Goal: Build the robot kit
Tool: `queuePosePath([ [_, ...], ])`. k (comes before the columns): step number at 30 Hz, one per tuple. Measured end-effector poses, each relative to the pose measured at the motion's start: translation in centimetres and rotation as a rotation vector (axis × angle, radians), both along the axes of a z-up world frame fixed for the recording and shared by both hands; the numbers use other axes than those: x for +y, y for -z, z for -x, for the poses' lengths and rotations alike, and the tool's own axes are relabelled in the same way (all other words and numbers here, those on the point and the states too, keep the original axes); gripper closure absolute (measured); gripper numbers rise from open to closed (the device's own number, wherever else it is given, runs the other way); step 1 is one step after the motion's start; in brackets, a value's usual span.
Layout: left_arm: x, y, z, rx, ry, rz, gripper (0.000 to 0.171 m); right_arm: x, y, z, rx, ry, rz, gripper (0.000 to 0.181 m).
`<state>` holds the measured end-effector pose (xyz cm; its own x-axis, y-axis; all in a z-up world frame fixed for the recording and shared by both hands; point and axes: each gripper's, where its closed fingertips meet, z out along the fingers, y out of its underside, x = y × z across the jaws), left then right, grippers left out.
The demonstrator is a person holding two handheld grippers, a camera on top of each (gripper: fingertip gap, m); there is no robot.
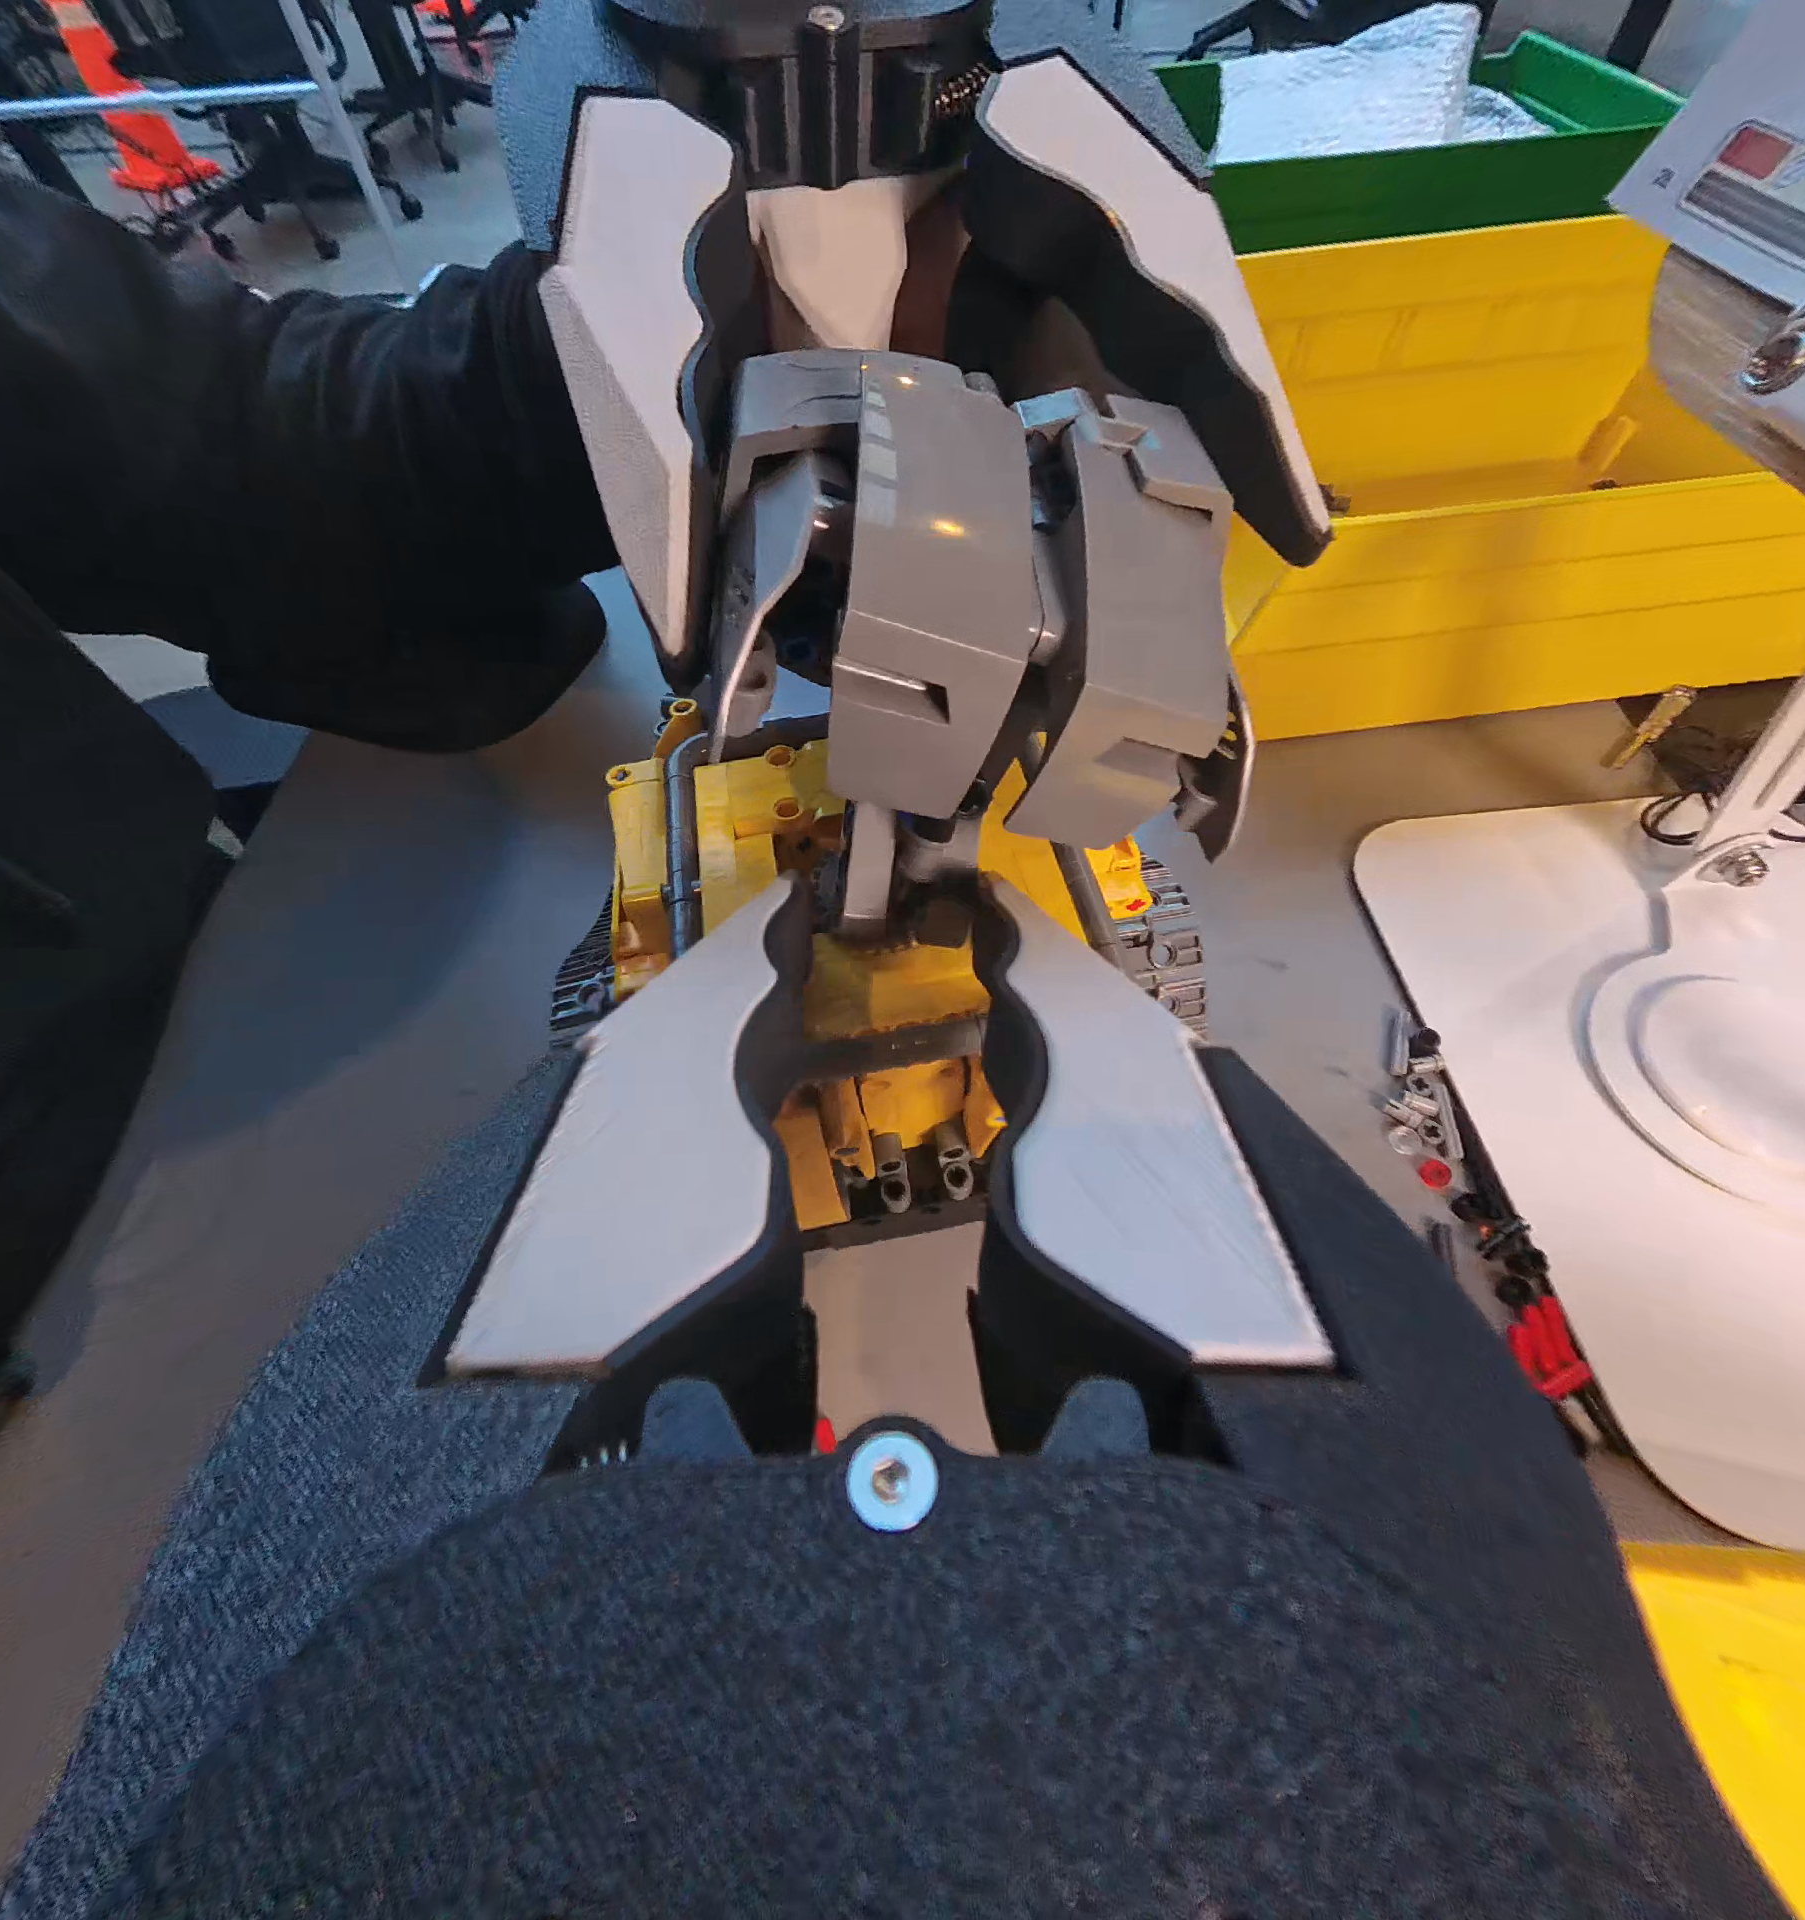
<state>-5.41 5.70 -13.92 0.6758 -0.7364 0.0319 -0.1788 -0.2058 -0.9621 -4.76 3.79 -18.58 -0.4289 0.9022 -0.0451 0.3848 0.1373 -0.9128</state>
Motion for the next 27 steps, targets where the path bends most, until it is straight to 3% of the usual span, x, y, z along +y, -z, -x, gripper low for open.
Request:
queuePosePath([
  [12, -0.9, -0.1, 1.5, 0.018, 0.072, -0.042, 0.079, 0.1, -0.9, 0.5, -0.050, 0.133, -0.088, 0.156],
  [16, -1.2, -0.1, 1.9, 0.051, 0.095, -0.086, 0.112, 0.3, -0.2, 0.6, -0.096, 0.173, -0.132, 0.156],
  [17, -1.1, -0.2, 1.9, 0.054, 0.091, -0.094, 0.114, 0.2, -0.1, 0.7, -0.088, 0.175, -0.132, 0.157],
  [20, -1.3, -0.1, 1.9, 0.068, 0.101, -0.080, 0.112, 0.1, 0.0, 0.9, -0.085, 0.174, -0.095, 0.157],
  [23, -2.6, -0.4, 1.9, 0.018, 0.176, -0.048, 0.100, 0.2, 0.1, 0.8, -0.080, 0.169, -0.036, 0.157],
  [27, -2.5, 1.3, 2.7, 0.085, 0.187, -0.054, 0.094, 0.3, 0.2, 0.5, -0.059, 0.135, 0.094, 0.157],
])
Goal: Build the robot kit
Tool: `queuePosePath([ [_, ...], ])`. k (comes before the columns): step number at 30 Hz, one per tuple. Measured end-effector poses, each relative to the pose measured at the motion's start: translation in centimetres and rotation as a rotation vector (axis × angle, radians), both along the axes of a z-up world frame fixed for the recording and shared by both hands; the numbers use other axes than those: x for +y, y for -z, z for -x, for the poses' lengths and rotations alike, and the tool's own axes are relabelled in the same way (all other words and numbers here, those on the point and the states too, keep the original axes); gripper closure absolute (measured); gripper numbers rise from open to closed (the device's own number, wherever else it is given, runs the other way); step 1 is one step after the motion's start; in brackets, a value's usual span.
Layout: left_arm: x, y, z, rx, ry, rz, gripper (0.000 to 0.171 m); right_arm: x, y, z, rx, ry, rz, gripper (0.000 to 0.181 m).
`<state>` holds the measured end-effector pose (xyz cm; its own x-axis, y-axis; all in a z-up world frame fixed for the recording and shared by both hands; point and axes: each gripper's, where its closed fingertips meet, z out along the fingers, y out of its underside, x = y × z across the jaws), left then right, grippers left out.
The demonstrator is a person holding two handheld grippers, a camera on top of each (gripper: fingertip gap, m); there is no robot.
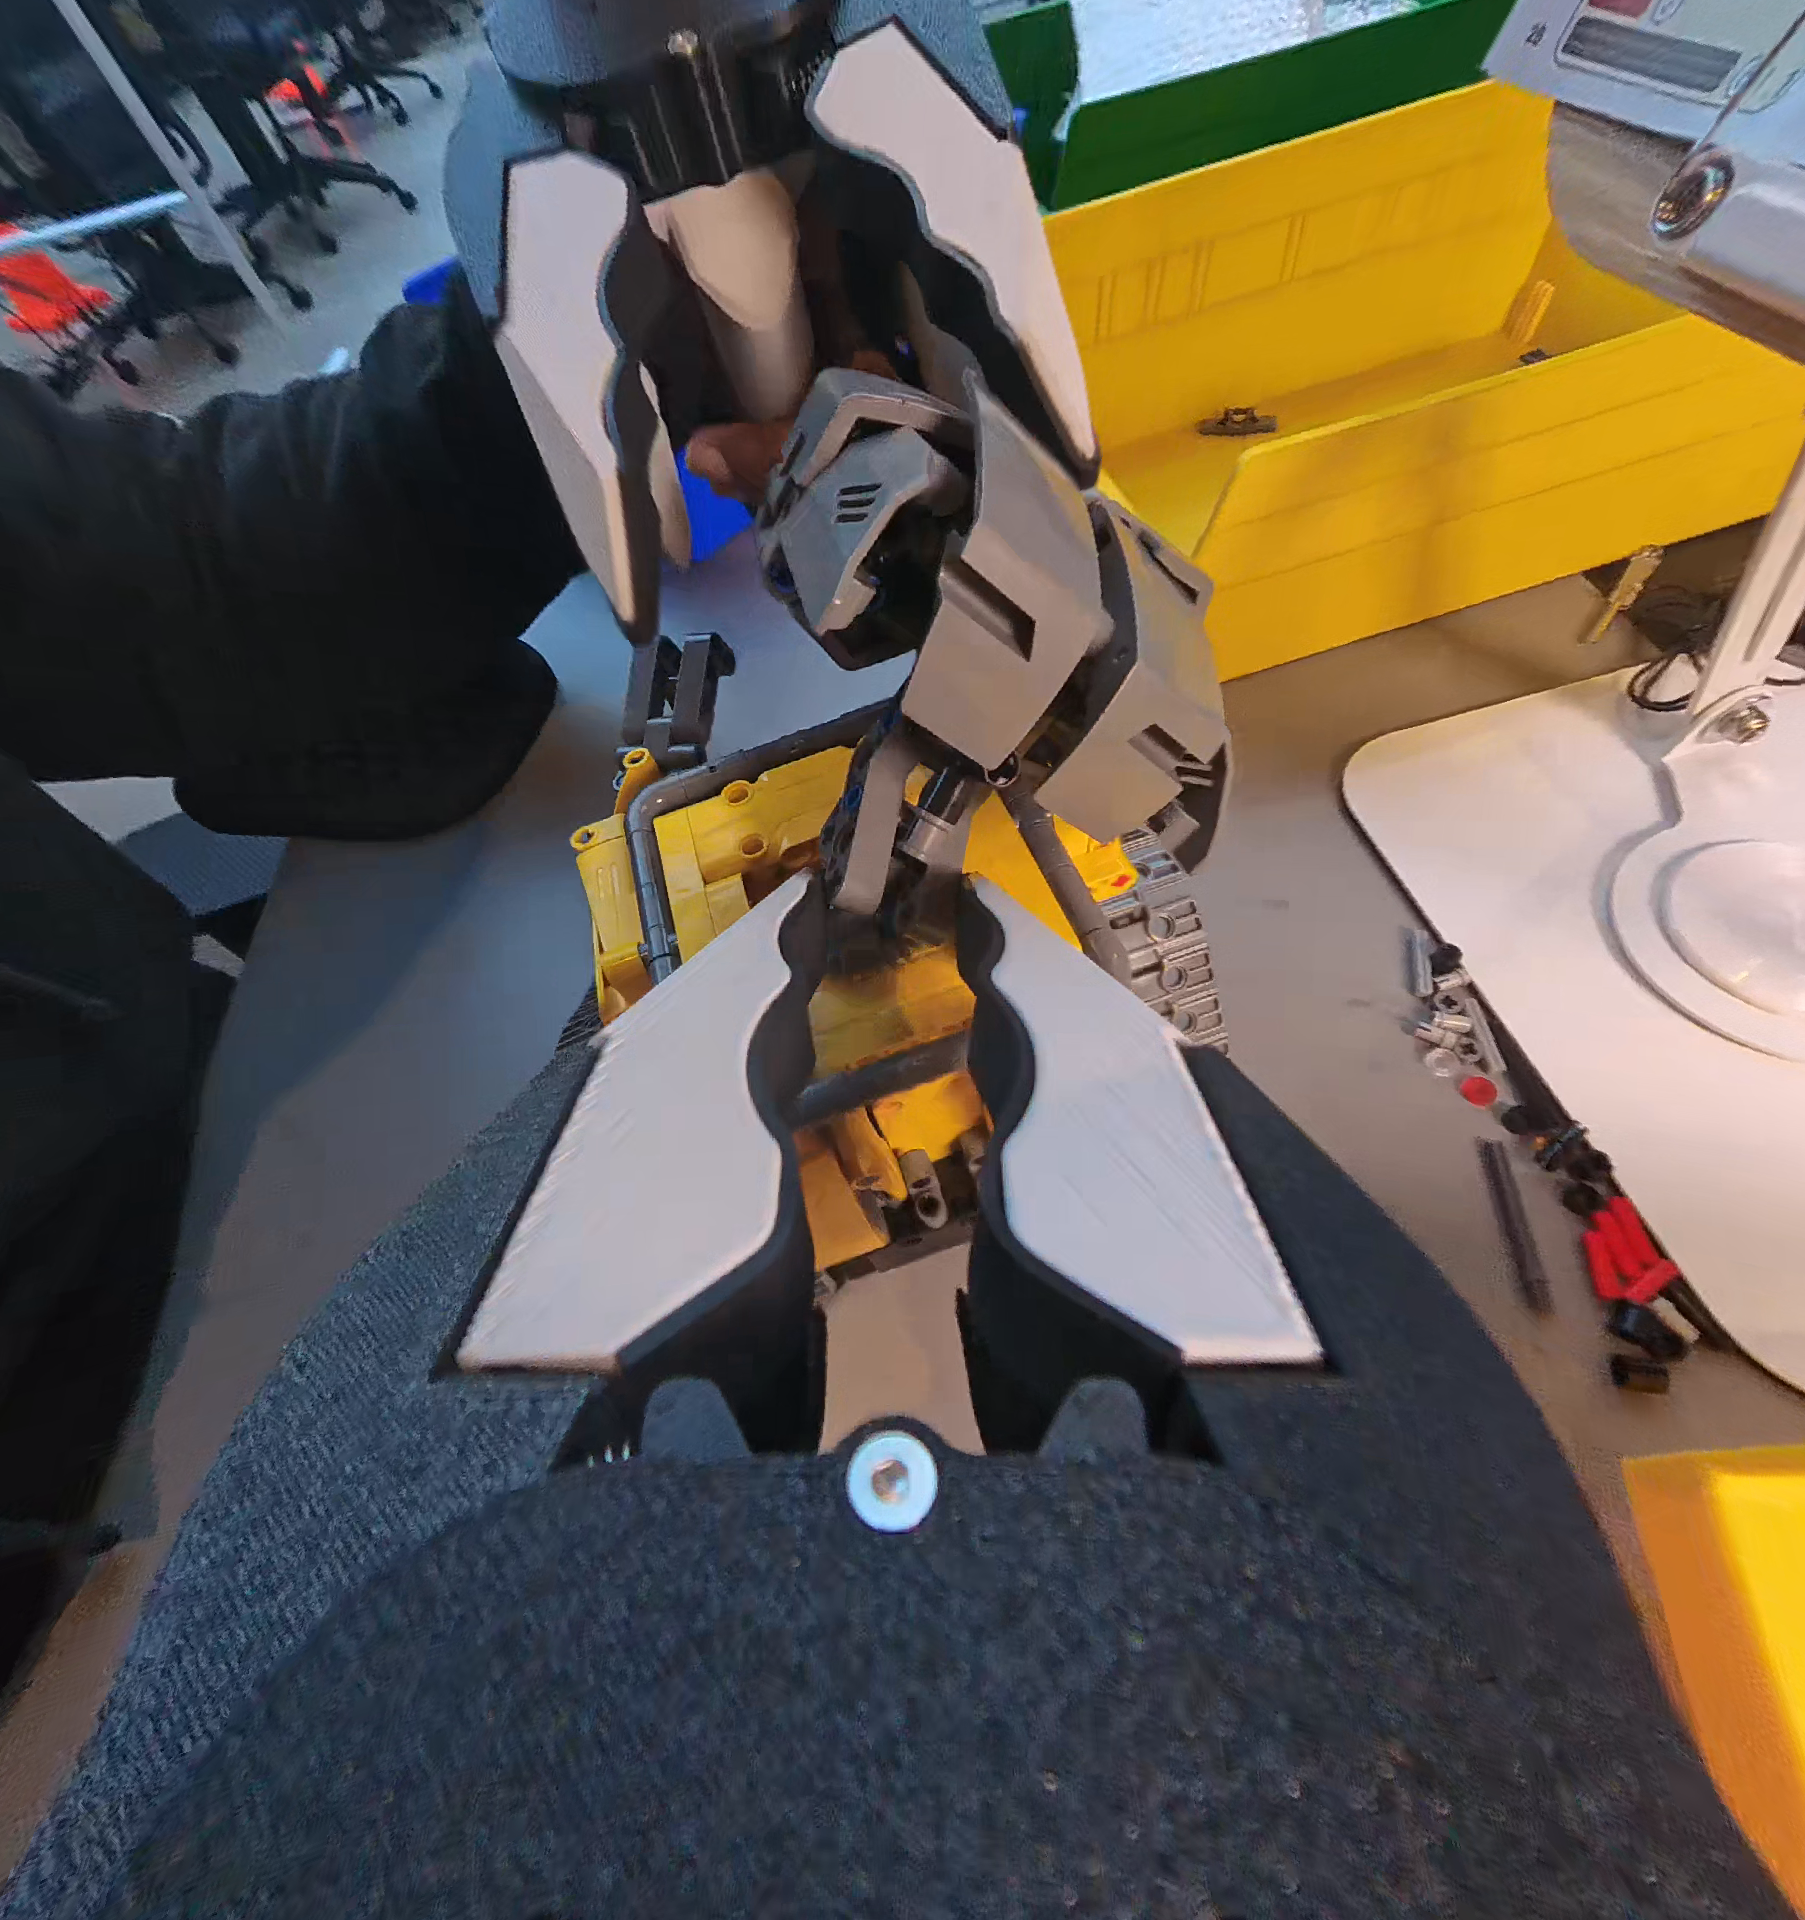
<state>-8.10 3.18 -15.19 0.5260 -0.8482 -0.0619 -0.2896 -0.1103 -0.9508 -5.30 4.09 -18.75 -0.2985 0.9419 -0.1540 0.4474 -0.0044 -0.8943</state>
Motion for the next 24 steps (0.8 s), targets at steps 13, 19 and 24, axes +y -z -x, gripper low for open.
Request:
queuePosePath([
  [13, 1.5, -2.6, -2.7, 0.212, -0.171, -0.180, 0.124, -1.3, -1.1, -1.7, 0.133, -0.246, 0.422, 0.158],
  [19, 1.5, -3.5, -3.2, 0.201, -0.205, -0.166, 0.124, -1.6, -1.8, -2.0, 0.158, -0.296, 0.495, 0.158],
  [24, 1.8, -3.6, -3.0, 0.192, -0.216, -0.171, 0.124, -1.4, -1.9, -1.7, 0.164, -0.290, 0.506, 0.159],
])
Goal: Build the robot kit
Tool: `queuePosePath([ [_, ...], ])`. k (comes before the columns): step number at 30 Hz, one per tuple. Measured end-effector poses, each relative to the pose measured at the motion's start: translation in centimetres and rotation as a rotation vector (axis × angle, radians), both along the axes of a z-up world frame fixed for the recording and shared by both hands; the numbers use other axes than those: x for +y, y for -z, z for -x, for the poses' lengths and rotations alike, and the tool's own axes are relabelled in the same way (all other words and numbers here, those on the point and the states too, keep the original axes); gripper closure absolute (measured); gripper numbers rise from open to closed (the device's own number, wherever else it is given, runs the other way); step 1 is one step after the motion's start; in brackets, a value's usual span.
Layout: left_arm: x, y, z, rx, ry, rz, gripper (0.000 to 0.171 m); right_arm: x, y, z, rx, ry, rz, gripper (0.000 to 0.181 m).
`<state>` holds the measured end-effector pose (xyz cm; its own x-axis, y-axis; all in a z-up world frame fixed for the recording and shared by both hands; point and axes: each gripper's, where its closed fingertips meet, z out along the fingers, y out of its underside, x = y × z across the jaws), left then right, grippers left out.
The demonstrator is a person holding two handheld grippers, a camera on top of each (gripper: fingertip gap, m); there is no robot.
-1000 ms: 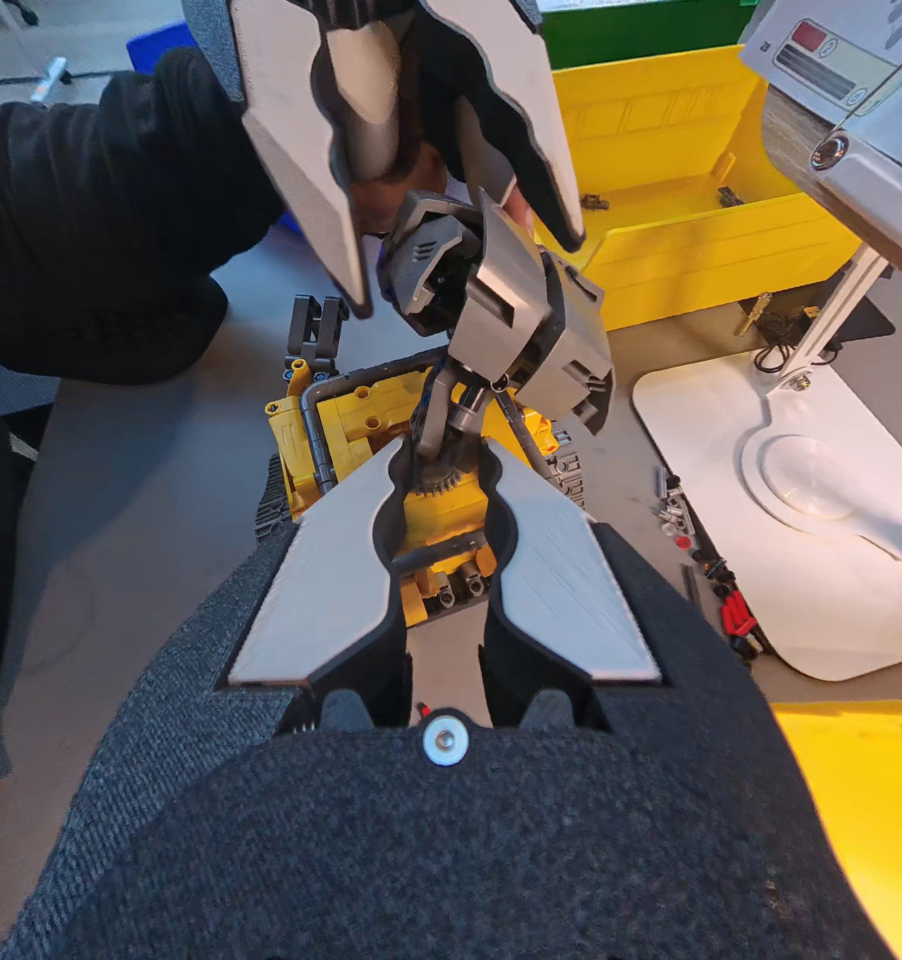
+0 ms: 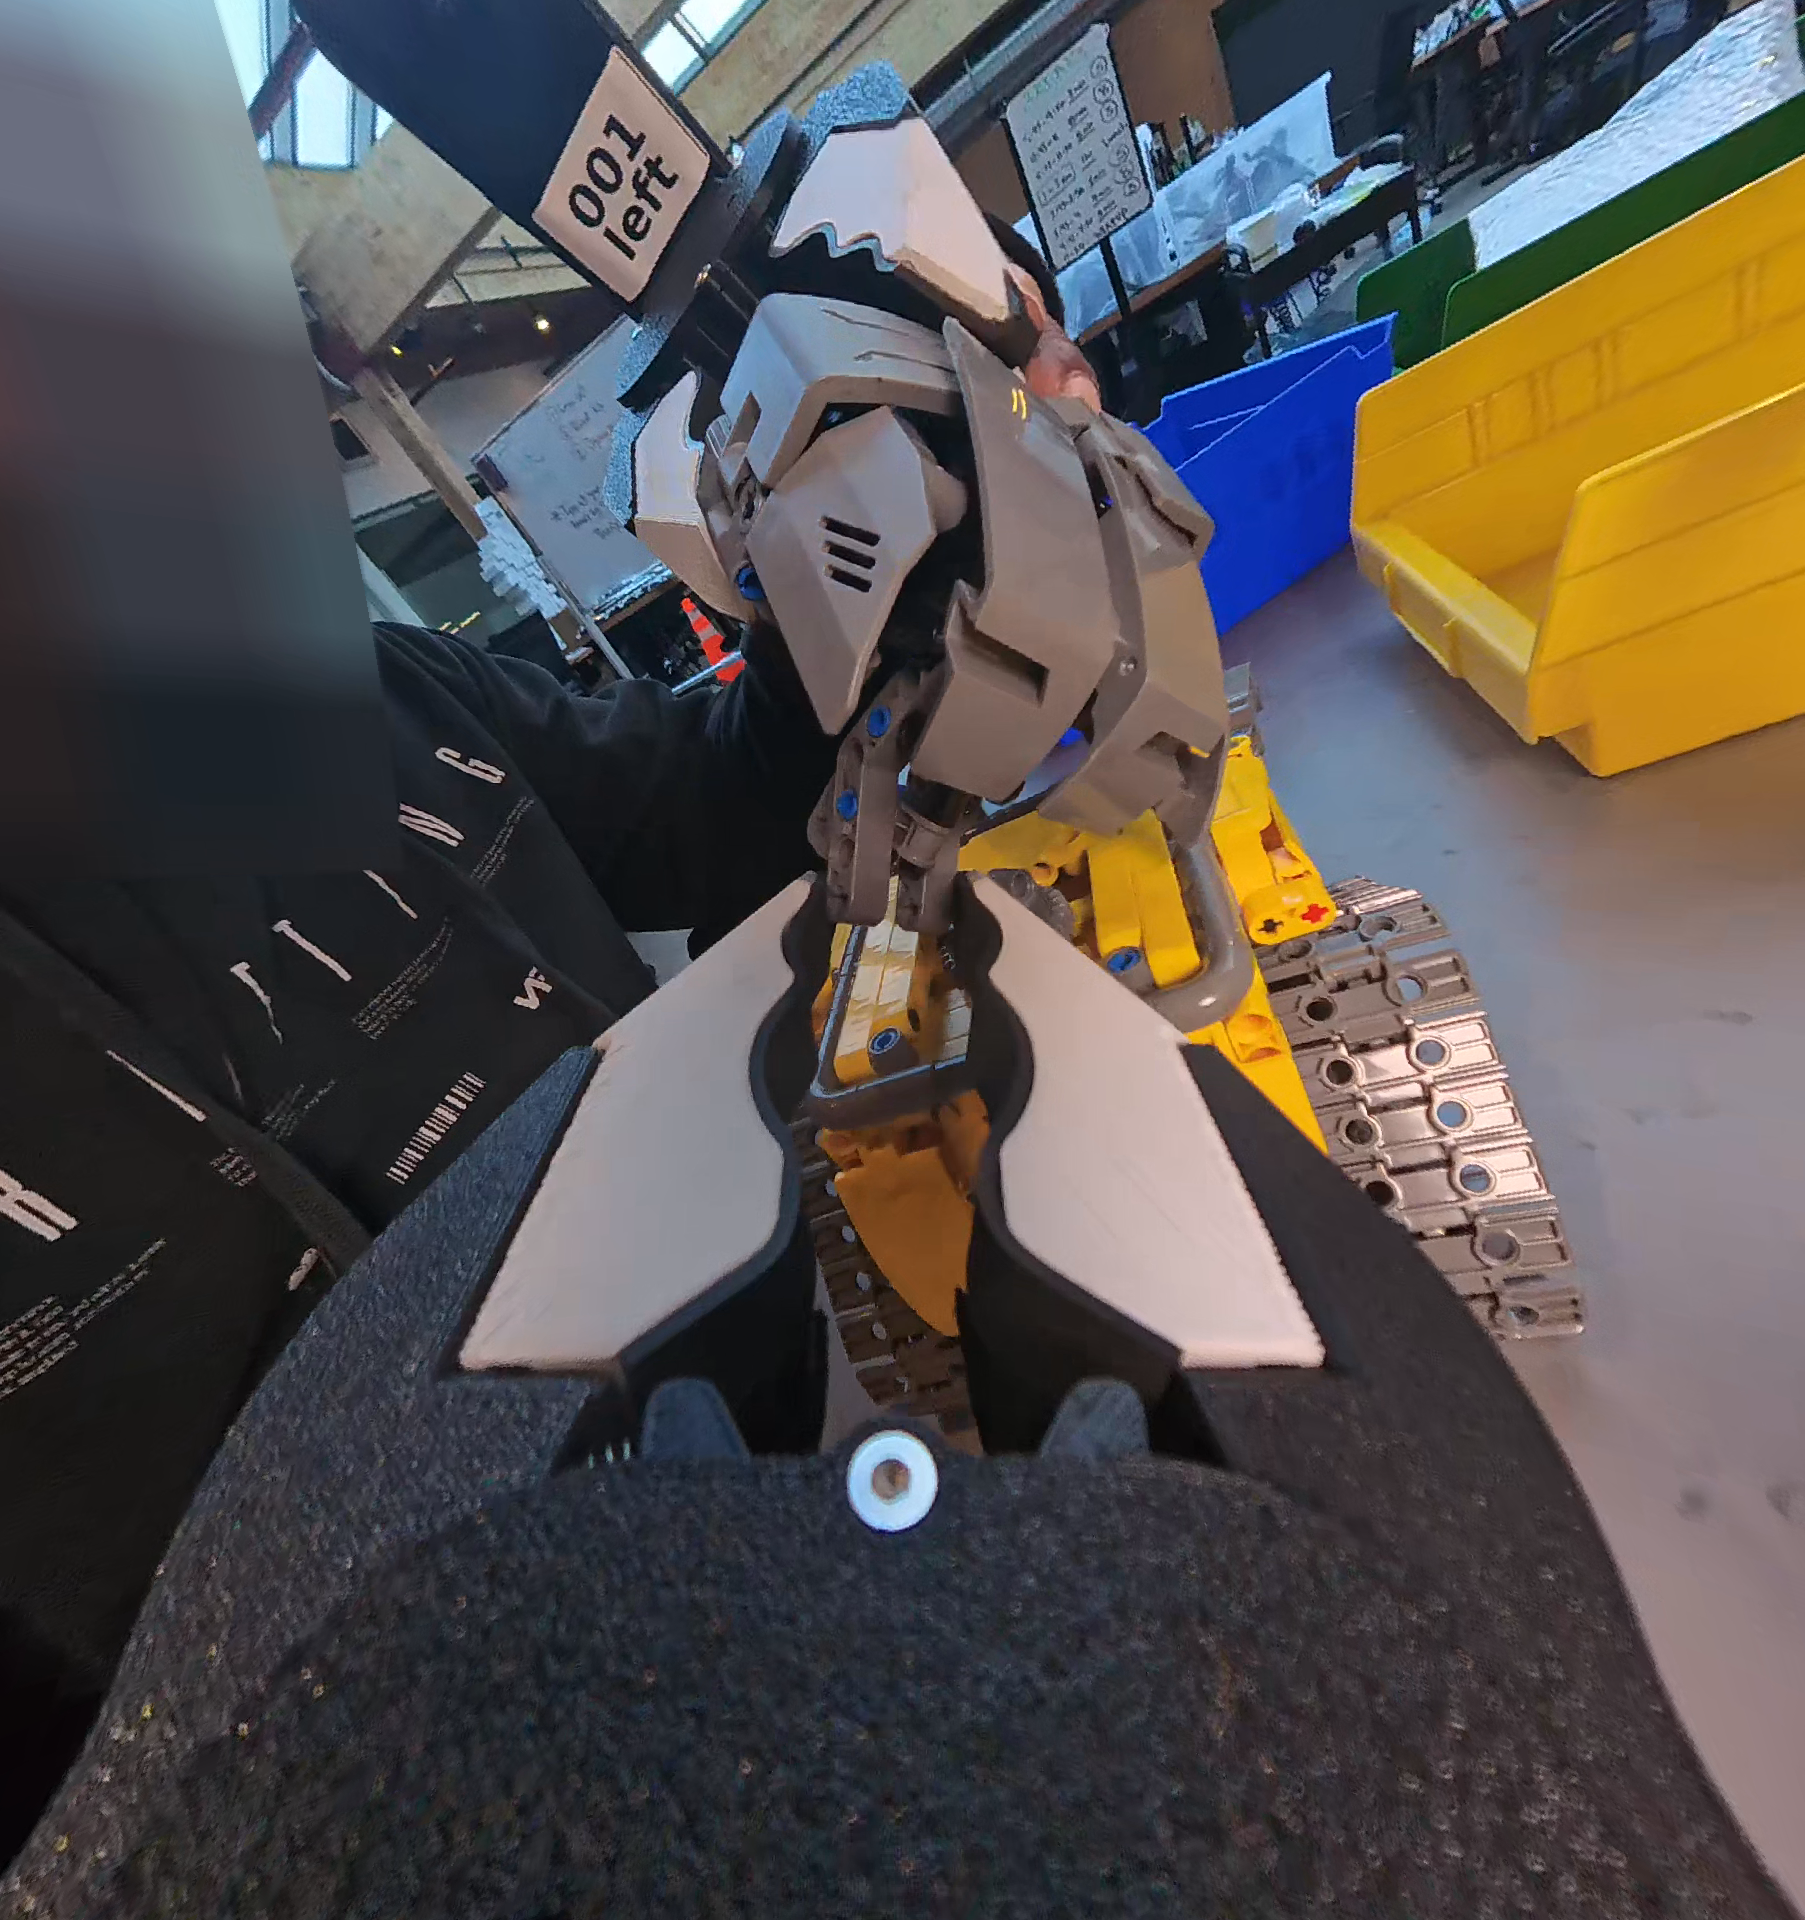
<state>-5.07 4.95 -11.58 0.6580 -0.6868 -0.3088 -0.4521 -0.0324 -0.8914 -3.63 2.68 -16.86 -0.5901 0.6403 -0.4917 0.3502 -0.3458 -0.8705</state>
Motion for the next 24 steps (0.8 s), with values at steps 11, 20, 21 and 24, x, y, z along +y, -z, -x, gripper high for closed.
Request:
queuePosePath([
  [11, 0.5, 0.6, 2.5, 0.022, 0.049, -0.141, 0.125, 1.6, 1.8, 0.4, -0.182, 0.264, -0.493, 0.150],
  [20, -0.3, -1.5, 3.9, -0.073, 0.064, -0.213, 0.126, 1.3, 2.3, 0.7, -0.216, 0.322, -0.630, 0.169],
  [21, -0.4, -1.6, 3.7, -0.075, 0.072, -0.224, 0.125, 1.7, 2.3, 0.7, -0.214, 0.335, -0.638, 0.175],
  [24, -0.8, -1.8, 3.1, -0.098, 0.103, -0.248, 0.125, 2.3, 2.2, 0.6, -0.196, 0.326, -0.629, 0.175],
])
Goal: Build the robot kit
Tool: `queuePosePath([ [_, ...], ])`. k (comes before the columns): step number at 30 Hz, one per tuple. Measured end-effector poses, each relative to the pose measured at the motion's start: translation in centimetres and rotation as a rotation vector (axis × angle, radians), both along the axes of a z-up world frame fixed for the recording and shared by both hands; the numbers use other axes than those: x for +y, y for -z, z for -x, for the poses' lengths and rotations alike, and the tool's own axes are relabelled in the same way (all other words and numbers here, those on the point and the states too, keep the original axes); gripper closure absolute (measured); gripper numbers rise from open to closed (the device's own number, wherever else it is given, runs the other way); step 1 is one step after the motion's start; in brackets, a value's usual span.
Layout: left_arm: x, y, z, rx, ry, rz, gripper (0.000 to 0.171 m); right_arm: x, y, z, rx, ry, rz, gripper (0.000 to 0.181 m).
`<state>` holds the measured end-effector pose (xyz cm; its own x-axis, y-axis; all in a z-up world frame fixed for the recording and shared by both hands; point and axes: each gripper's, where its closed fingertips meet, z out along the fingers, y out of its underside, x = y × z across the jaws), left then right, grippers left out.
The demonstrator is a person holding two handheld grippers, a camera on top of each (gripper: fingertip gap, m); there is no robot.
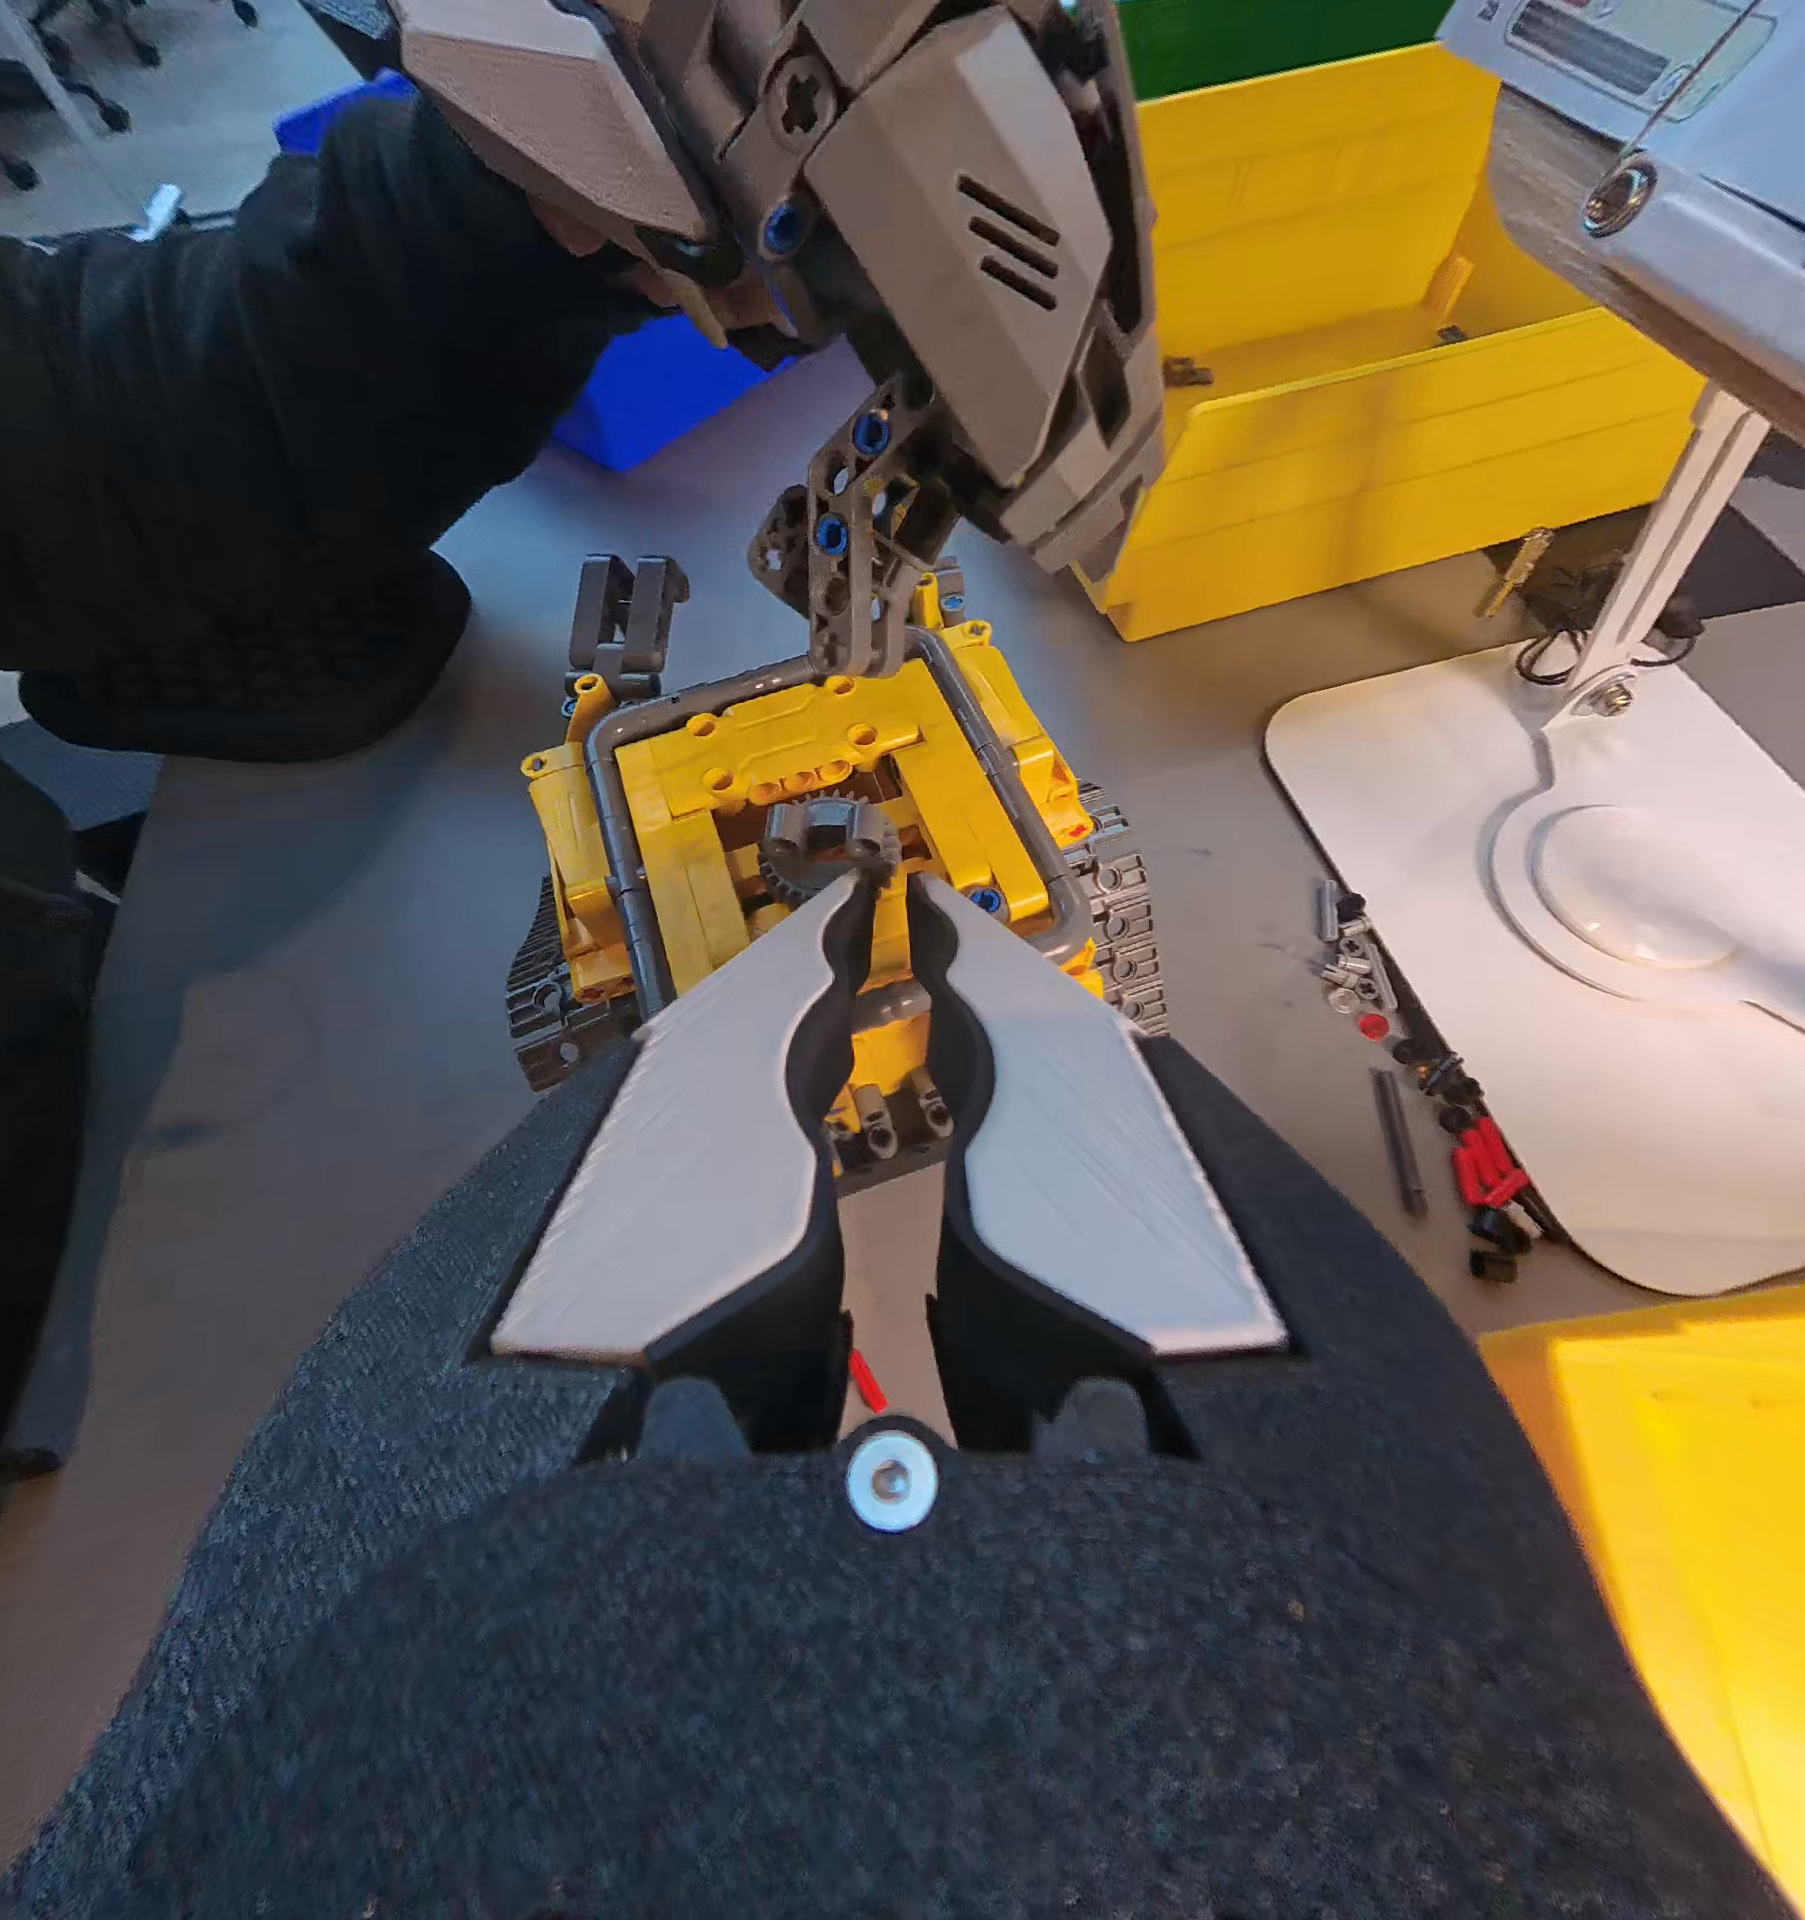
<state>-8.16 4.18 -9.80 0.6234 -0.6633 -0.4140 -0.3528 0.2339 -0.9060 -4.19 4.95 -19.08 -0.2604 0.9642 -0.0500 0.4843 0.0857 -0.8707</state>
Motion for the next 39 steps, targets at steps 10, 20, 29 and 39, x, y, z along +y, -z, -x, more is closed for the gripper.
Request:
queuePosePath([
  [10, -0.6, -0.3, -1.4, -0.061, 0.064, -0.028, 0.125, -1.8, -2.8, 0.0, 0.153, -0.114, 0.149, 0.152],
  [20, -1.5, -0.7, -2.8, -0.093, 0.133, -0.131, 0.125, -3.2, -4.8, 0.3, 0.223, -0.213, 0.471, 0.154],
  [29, 0.3, 1.1, -1.0, -0.076, 0.057, 0.003, 0.123, -0.7, -4.7, 0.6, 0.277, -0.089, 0.200, 0.156],
  [39, 0.4, 2.3, -0.5, -0.036, 0.039, 0.101, 0.116, 0.0, -3.6, 1.4, 0.319, -0.043, 0.026, 0.155],
])
